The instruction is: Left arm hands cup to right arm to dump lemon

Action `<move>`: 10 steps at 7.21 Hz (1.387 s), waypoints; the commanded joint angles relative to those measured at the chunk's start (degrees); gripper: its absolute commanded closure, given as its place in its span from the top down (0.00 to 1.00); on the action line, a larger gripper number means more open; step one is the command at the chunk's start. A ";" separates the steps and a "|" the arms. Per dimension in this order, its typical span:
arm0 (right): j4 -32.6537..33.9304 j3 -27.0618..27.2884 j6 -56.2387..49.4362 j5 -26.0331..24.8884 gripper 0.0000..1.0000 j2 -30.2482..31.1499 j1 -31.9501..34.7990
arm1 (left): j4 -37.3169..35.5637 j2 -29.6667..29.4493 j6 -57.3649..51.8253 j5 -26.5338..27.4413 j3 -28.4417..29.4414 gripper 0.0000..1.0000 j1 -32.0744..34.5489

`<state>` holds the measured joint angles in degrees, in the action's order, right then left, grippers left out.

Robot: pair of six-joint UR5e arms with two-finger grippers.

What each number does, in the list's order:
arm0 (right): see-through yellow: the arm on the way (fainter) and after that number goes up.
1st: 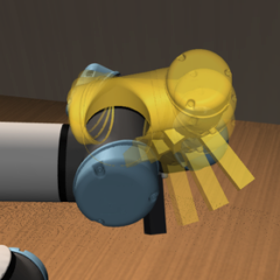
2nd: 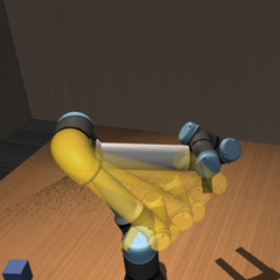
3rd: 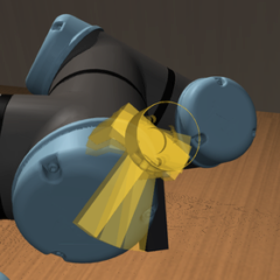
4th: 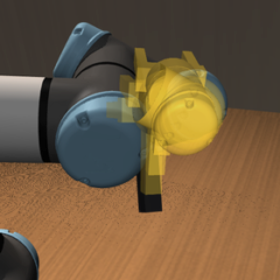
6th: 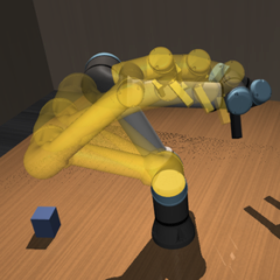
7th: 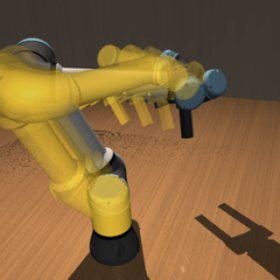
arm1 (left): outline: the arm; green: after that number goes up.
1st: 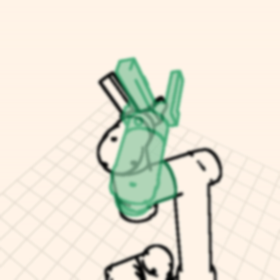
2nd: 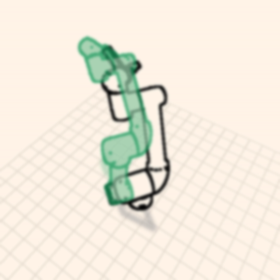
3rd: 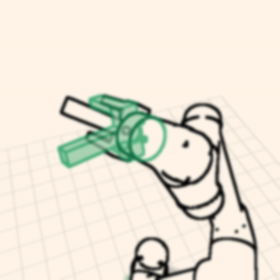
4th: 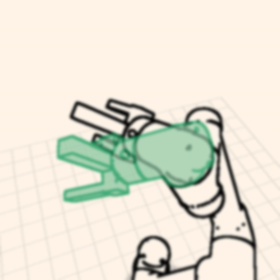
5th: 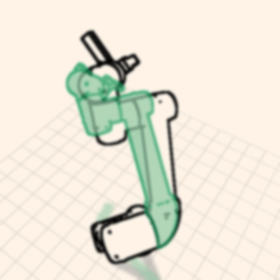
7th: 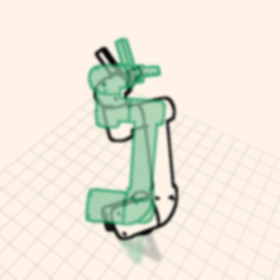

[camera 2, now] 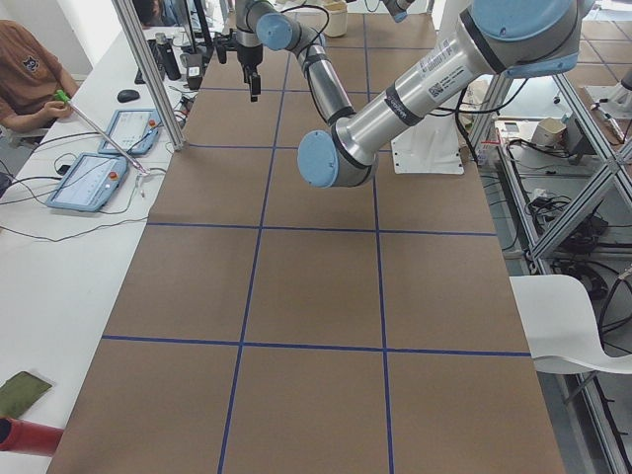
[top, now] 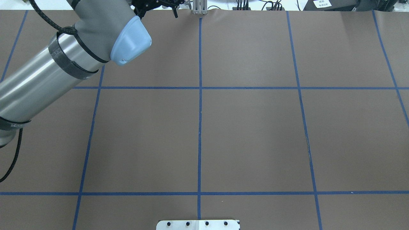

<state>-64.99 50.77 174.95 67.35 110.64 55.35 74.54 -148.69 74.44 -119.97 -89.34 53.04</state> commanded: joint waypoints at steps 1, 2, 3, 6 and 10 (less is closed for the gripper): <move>-1.97 -0.23 0.92 -1.16 0.14 -1.03 0.20 | -0.36 -0.02 0.00 0.00 -0.22 1.00 0.05; -2.07 -0.32 1.00 -1.26 0.14 -1.39 0.29 | -0.36 -0.02 0.00 0.26 -0.22 1.00 -0.04; -3.03 -0.32 1.96 -1.43 0.14 -1.31 0.46 | -0.45 -0.02 0.00 0.26 -0.22 1.00 -0.04; -3.83 0.38 1.46 -1.79 0.14 -1.30 0.46 | -0.45 -0.02 0.00 0.26 -0.31 1.00 -0.04; 10.17 12.90 -16.18 0.76 0.14 -0.43 0.46 | -0.45 0.07 0.00 0.35 -0.57 1.00 -0.13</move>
<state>-61.87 58.13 164.34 67.20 109.86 55.75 74.09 -148.69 74.44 -119.62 -89.86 52.97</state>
